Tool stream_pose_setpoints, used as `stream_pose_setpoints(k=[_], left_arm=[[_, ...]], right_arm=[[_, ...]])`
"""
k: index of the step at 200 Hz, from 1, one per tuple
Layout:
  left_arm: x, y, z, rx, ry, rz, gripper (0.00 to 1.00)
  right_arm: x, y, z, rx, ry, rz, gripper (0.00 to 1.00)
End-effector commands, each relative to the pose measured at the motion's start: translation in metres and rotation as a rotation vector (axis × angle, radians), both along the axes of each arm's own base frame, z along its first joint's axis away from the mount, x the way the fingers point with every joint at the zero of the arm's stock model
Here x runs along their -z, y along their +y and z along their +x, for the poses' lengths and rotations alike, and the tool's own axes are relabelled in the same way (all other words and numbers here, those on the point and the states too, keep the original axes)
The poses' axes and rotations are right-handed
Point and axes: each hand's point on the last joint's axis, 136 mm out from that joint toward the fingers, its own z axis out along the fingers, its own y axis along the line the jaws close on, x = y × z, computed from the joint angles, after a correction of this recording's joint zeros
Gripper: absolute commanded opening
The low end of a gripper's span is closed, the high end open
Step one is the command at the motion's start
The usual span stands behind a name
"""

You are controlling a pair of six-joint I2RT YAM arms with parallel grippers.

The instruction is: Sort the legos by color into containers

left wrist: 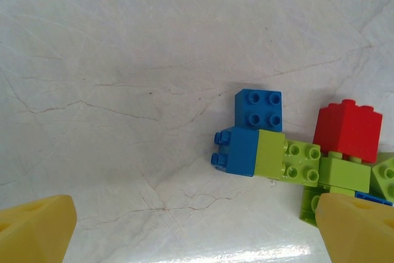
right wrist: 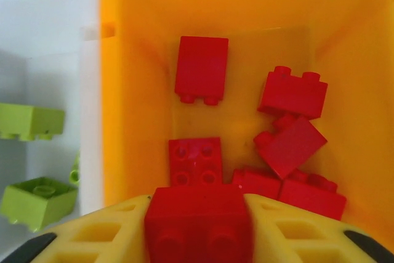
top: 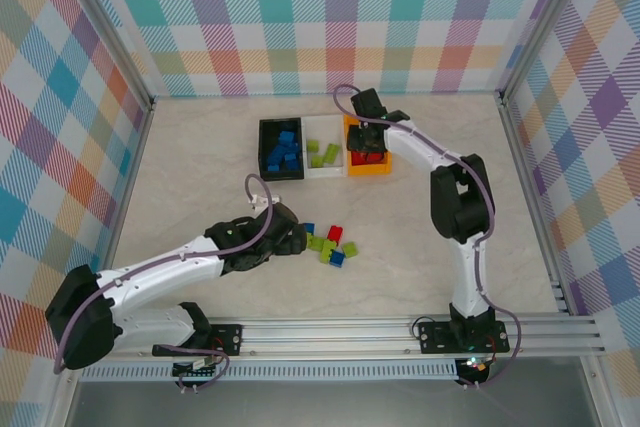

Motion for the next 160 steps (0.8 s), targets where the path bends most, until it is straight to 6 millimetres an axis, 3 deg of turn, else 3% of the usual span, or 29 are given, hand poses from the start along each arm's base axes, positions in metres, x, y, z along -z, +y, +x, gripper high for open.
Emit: stream_pose_setpoints(k=[1, 27, 51, 80, 113, 160], left_arm=[[-0.009, -0.014, 0.010, 0.042, -0.003, -0.007, 1.00], [-0.010, -0.030, 0.018, 0.090, 0.011, 0.009, 1.00], [-0.013, -0.050, 0.026, 0.149, 0.028, 0.017, 1.00], [-0.001, -0.076, 0.035, 0.234, 0.097, 0.076, 0.99], [0.018, -0.103, 0.044, 0.330, 0.174, 0.229, 0.95], [0.038, -0.115, 0.053, 0.377, 0.225, 0.340, 0.84]], right_arm=[[-0.018, -0.001, 0.006, 0.023, -0.001, 0.045, 0.53], [-0.052, 0.001, 0.002, 0.003, -0.072, 0.089, 0.59], [-0.080, -0.006, -0.020, 0.002, -0.119, 0.132, 0.59], [-0.083, -0.019, -0.066, 0.009, -0.127, 0.191, 0.59], [-0.073, -0.038, -0.112, 0.016, -0.121, 0.200, 0.59], [-0.076, -0.059, -0.144, 0.032, -0.148, 0.191, 0.59]])
